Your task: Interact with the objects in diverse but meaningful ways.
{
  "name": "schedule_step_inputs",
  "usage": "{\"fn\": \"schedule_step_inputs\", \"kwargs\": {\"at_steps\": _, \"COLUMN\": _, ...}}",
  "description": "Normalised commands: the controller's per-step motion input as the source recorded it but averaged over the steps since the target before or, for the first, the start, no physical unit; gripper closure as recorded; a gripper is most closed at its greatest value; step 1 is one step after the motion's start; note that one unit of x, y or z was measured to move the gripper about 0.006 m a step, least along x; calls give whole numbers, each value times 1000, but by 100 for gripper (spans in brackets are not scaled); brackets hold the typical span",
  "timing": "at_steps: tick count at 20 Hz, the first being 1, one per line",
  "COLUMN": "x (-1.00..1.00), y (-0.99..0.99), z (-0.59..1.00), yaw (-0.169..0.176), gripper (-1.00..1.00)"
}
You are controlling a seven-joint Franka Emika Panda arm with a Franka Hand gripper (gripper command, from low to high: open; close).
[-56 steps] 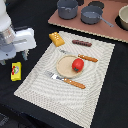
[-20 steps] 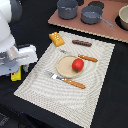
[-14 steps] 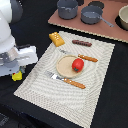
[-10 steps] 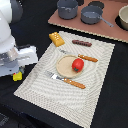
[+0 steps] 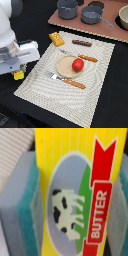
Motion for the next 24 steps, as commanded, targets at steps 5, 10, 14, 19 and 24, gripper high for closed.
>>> {"fn": "schedule_step_inputs", "kwargs": {"at_steps": 5, "x": 1000, "y": -68, "z": 890, "yaw": -9, "gripper": 100}}
{"fn": "schedule_step_inputs", "kwargs": {"at_steps": 10, "x": 1000, "y": -42, "z": 810, "yaw": 0, "gripper": 100}}
{"fn": "schedule_step_inputs", "kwargs": {"at_steps": 14, "x": 1000, "y": -101, "z": 713, "yaw": 0, "gripper": 100}}
{"fn": "schedule_step_inputs", "kwargs": {"at_steps": 19, "x": 889, "y": -173, "z": 539, "yaw": 0, "gripper": 100}}
{"fn": "schedule_step_inputs", "kwargs": {"at_steps": 24, "x": 710, "y": -181, "z": 406, "yaw": 0, "gripper": 100}}
